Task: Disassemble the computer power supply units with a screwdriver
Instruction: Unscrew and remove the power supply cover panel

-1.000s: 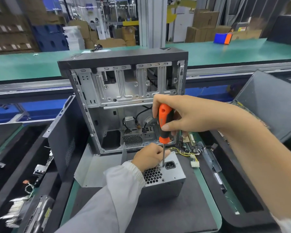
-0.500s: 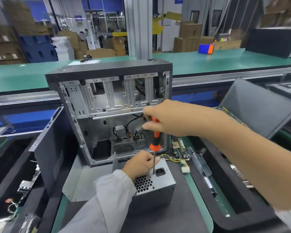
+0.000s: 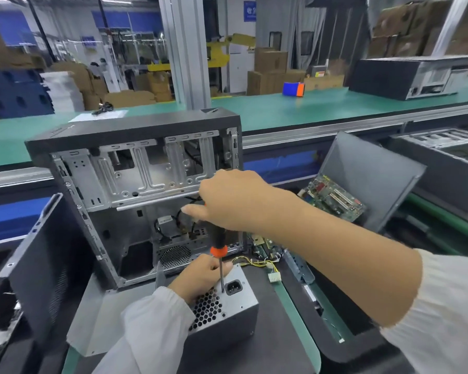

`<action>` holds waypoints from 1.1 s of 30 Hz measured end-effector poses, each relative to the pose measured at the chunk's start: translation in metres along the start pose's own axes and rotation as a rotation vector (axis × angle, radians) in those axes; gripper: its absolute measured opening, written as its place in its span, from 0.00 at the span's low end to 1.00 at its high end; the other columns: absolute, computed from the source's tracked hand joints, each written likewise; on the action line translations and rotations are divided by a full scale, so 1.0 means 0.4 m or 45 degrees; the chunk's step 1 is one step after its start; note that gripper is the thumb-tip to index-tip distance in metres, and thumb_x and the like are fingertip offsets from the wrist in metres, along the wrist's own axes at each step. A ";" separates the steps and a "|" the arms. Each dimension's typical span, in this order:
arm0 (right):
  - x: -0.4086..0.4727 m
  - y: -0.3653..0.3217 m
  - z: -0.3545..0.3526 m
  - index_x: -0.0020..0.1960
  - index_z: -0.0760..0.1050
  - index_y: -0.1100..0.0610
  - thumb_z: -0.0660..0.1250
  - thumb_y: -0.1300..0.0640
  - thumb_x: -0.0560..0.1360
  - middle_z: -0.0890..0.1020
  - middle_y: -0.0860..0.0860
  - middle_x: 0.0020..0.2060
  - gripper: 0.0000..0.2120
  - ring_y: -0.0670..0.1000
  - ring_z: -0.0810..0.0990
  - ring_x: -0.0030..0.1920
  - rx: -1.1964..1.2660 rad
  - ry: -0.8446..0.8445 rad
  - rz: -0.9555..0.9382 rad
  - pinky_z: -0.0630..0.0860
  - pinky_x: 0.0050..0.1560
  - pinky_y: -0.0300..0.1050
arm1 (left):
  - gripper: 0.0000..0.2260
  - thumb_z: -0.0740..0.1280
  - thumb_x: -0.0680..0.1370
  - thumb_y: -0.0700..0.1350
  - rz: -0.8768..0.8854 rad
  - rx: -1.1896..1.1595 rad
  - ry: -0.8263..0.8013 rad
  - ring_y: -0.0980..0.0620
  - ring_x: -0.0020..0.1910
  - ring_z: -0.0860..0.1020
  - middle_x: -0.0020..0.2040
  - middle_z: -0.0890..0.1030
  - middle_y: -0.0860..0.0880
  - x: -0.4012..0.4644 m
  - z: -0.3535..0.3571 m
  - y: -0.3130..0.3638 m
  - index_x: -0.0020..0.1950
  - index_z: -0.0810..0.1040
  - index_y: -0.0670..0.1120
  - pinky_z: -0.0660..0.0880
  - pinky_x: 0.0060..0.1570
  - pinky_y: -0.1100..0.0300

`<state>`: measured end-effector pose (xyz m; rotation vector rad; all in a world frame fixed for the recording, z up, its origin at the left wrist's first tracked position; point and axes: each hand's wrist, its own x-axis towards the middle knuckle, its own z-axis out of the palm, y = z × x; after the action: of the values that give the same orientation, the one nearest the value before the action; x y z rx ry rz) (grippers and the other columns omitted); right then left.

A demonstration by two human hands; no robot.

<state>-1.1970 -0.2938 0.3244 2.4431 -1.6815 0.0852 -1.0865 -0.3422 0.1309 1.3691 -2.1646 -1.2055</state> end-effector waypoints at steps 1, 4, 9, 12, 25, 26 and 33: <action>-0.001 0.002 -0.010 0.36 0.62 0.55 0.54 0.40 0.81 0.66 0.50 0.32 0.22 0.51 0.66 0.31 -0.022 -0.061 -0.043 0.63 0.33 0.45 | 0.24 0.64 0.81 0.51 0.007 0.016 -0.007 0.49 0.32 0.61 0.28 0.60 0.48 -0.001 -0.001 0.003 0.29 0.59 0.48 0.57 0.38 0.57; -0.001 0.023 -0.047 0.53 0.71 0.58 0.58 0.50 0.81 0.78 0.53 0.41 0.11 0.53 0.79 0.38 0.100 -0.394 -0.174 0.71 0.32 0.43 | 0.24 0.64 0.81 0.51 0.012 0.024 -0.015 0.49 0.32 0.61 0.28 0.60 0.48 -0.003 -0.003 0.004 0.29 0.59 0.48 0.56 0.37 0.57; 0.016 0.028 -0.080 0.59 0.76 0.57 0.67 0.60 0.75 0.79 0.52 0.48 0.12 0.49 0.80 0.38 0.207 -0.699 -0.174 0.70 0.27 0.32 | 0.24 0.64 0.81 0.50 0.009 -0.005 -0.016 0.49 0.33 0.61 0.29 0.61 0.46 -0.012 -0.003 0.014 0.29 0.59 0.48 0.57 0.37 0.57; 0.019 0.020 -0.077 0.42 0.73 0.58 0.66 0.39 0.74 0.81 0.47 0.26 0.21 0.51 0.83 0.36 0.274 -0.642 -0.030 0.75 0.34 0.39 | 0.22 0.64 0.81 0.49 0.001 -0.020 -0.026 0.49 0.33 0.62 0.31 0.62 0.44 -0.017 -0.002 0.020 0.30 0.61 0.46 0.58 0.37 0.57; 0.004 -0.013 -0.102 0.42 0.70 0.58 0.66 0.57 0.75 0.72 0.51 0.33 0.07 0.49 0.69 0.28 0.032 -0.714 -0.011 0.65 0.24 0.36 | 0.20 0.63 0.82 0.49 -0.003 0.020 -0.085 0.52 0.32 0.64 0.31 0.64 0.45 -0.010 -0.011 0.019 0.33 0.65 0.44 0.60 0.35 0.59; -0.004 -0.012 -0.104 0.39 0.69 0.58 0.66 0.56 0.75 0.71 0.51 0.32 0.10 0.49 0.70 0.26 -0.010 -0.727 0.019 0.65 0.23 0.35 | 0.20 0.63 0.82 0.50 -0.007 0.045 -0.089 0.52 0.30 0.63 0.30 0.63 0.46 -0.008 -0.011 0.018 0.32 0.64 0.45 0.59 0.33 0.59; -0.010 -0.039 -0.070 0.44 0.66 0.58 0.50 0.38 0.81 0.66 0.51 0.34 0.23 0.52 0.71 0.35 -0.399 -0.625 0.094 0.72 0.37 0.44 | 0.24 0.62 0.82 0.48 -0.002 0.117 -0.080 0.57 0.23 0.57 0.25 0.60 0.52 -0.009 -0.010 0.018 0.28 0.58 0.49 0.55 0.29 0.60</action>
<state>-1.1825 -0.2798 0.3496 2.2774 -1.7903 -0.7663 -1.0864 -0.3398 0.1398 1.3868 -2.2890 -1.1773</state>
